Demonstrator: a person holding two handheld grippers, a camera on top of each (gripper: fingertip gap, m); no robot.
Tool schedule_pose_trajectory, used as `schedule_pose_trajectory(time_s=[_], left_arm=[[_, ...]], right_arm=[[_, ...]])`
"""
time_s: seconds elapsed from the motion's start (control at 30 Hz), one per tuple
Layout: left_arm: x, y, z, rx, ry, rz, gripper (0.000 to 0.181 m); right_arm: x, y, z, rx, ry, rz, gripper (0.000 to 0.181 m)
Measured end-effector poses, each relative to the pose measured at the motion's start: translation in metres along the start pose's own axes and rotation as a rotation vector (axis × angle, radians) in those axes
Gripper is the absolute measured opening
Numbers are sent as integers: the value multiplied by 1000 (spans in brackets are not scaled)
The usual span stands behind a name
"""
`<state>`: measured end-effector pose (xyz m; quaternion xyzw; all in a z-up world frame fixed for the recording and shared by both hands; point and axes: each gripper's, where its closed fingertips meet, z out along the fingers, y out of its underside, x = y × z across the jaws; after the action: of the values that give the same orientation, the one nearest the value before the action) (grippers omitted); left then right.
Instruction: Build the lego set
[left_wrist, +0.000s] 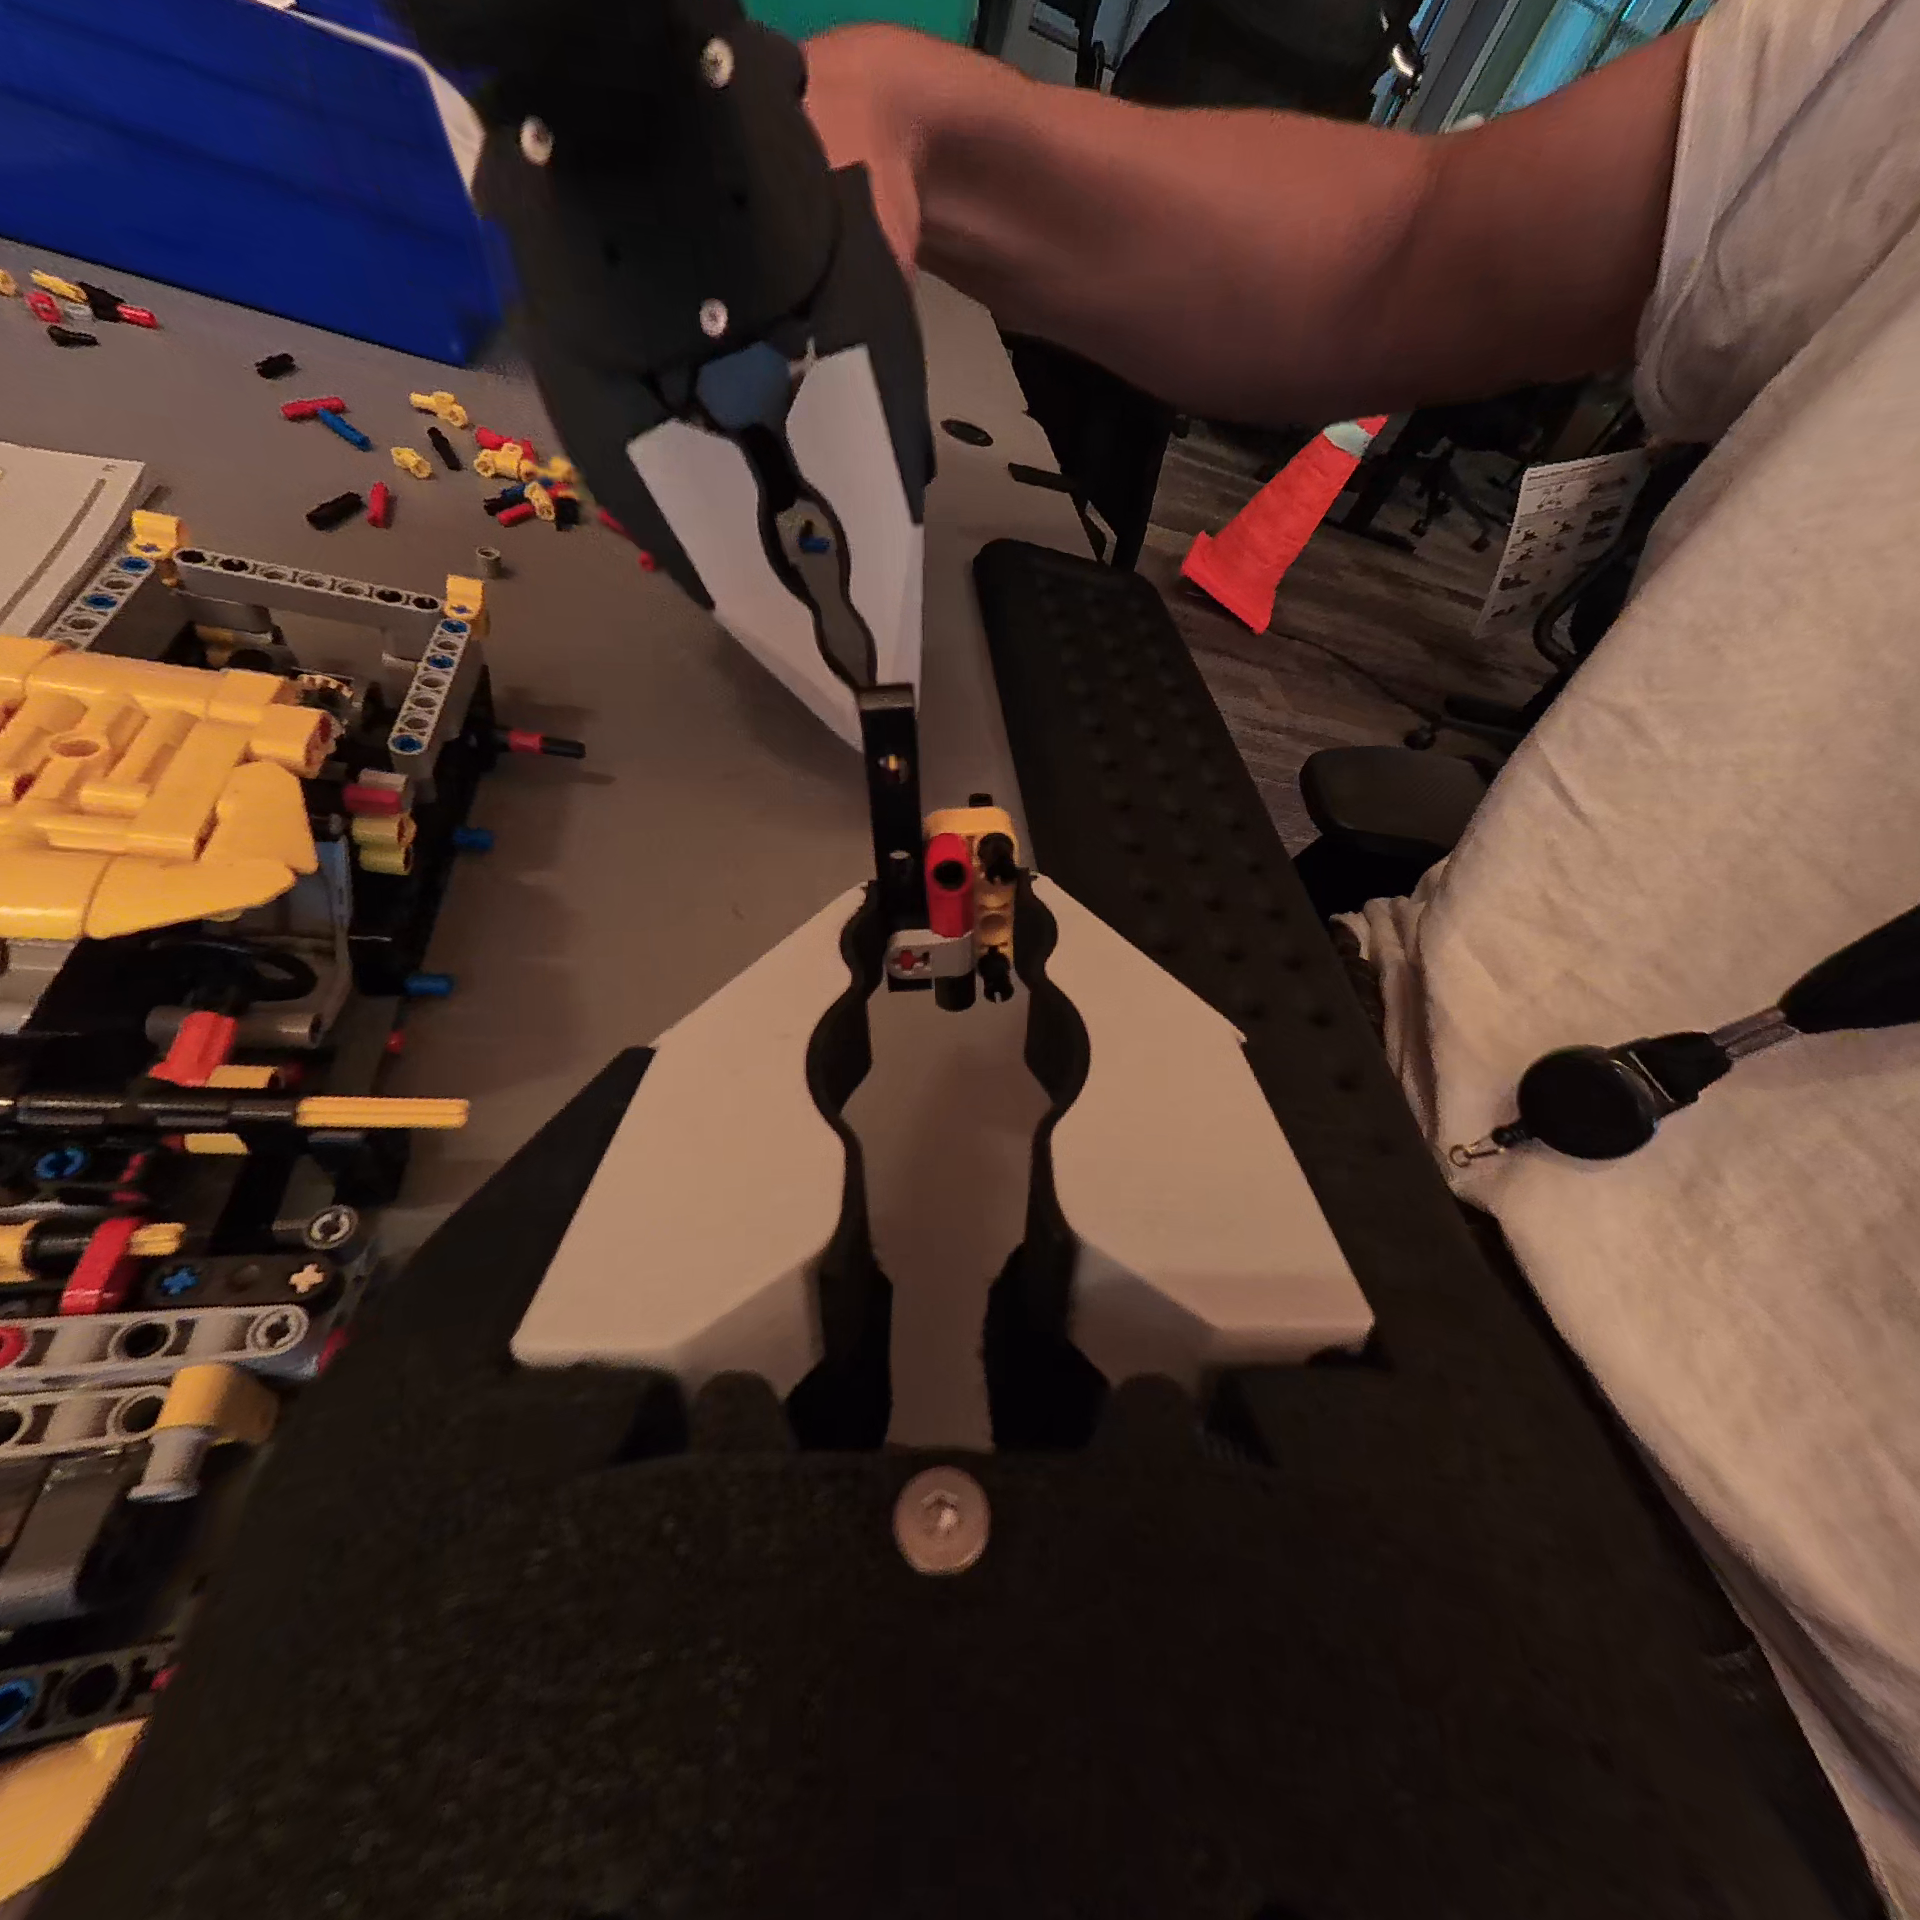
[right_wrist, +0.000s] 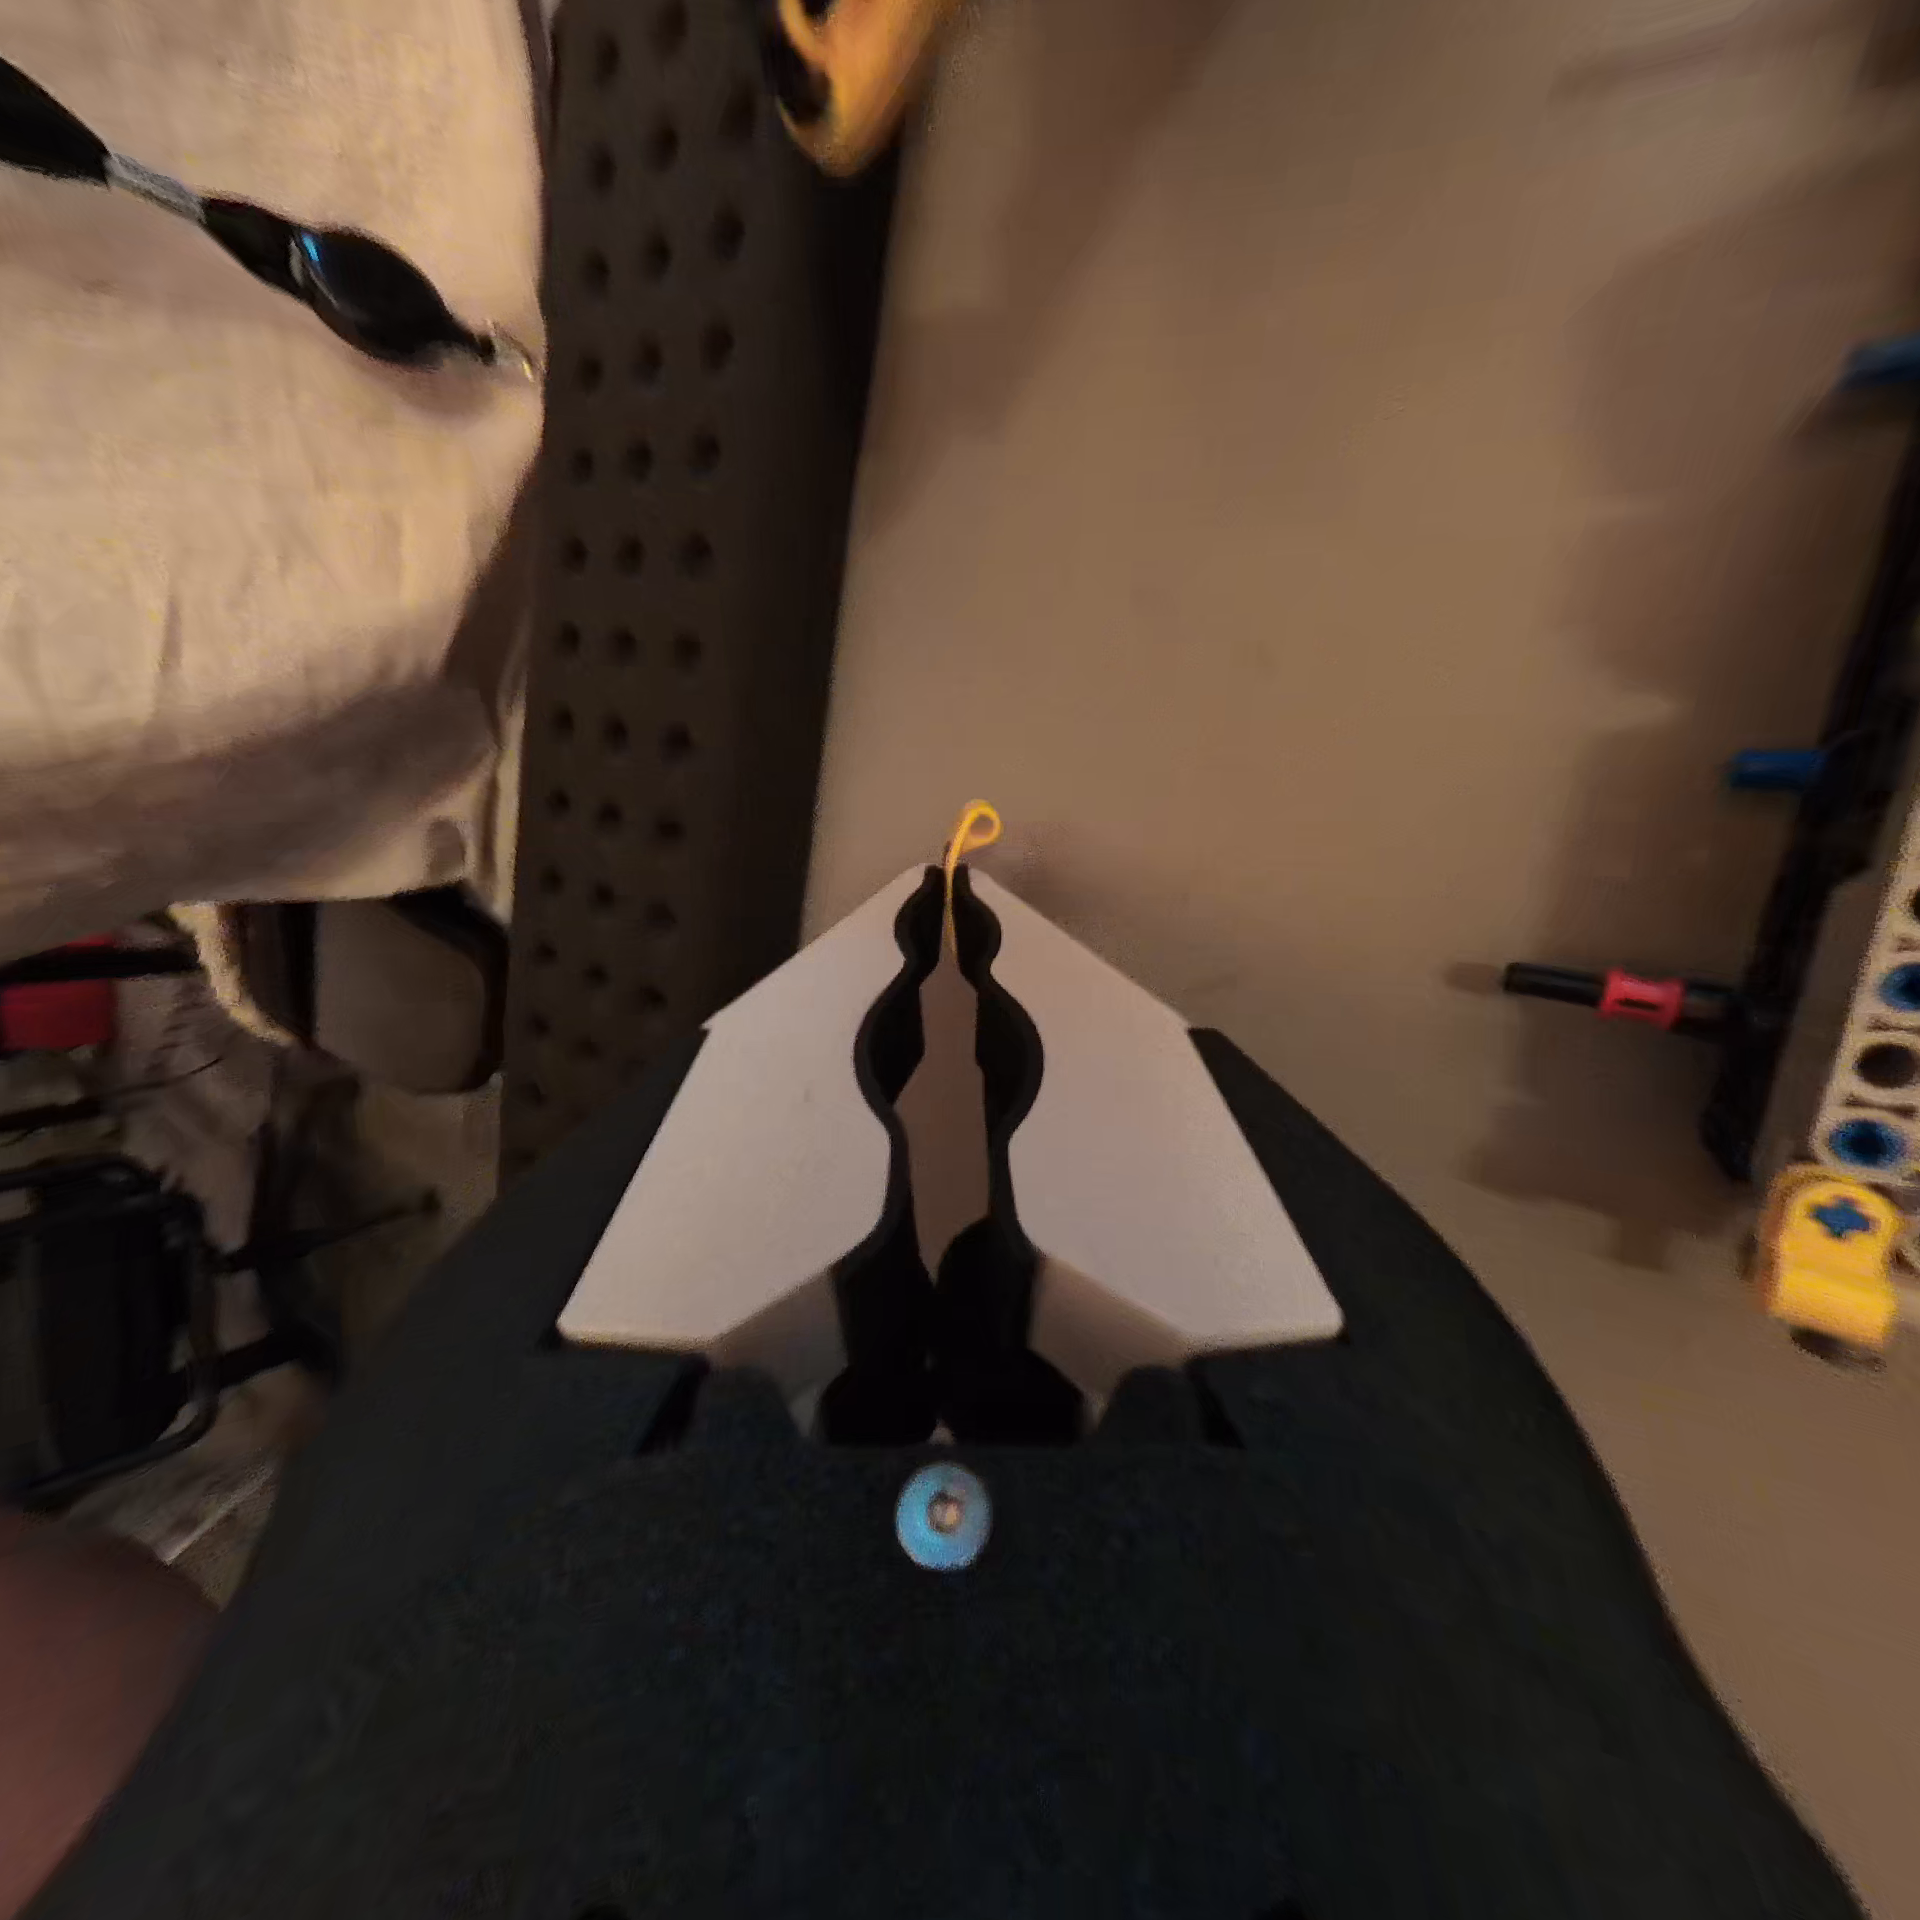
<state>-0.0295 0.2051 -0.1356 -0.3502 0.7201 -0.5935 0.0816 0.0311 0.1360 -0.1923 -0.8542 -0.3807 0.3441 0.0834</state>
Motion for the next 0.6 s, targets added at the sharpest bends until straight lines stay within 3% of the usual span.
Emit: schedule_pose_trajectory(time_s=[0.23, 0.33, 0.6], left_arm=[[4, -7, -3, 43, -8, 83, 24], [5, -7, -2, 41, -18, 114, 24], [3, 5, 6, -54, -107, 262, 24]], right_arm=[[-32, -95, -39, 381, 332, -189, 1], [-35, -108, -35, 357, 388, -192, 1], [-17, -101, -18, 141, 464, -138, 1]])
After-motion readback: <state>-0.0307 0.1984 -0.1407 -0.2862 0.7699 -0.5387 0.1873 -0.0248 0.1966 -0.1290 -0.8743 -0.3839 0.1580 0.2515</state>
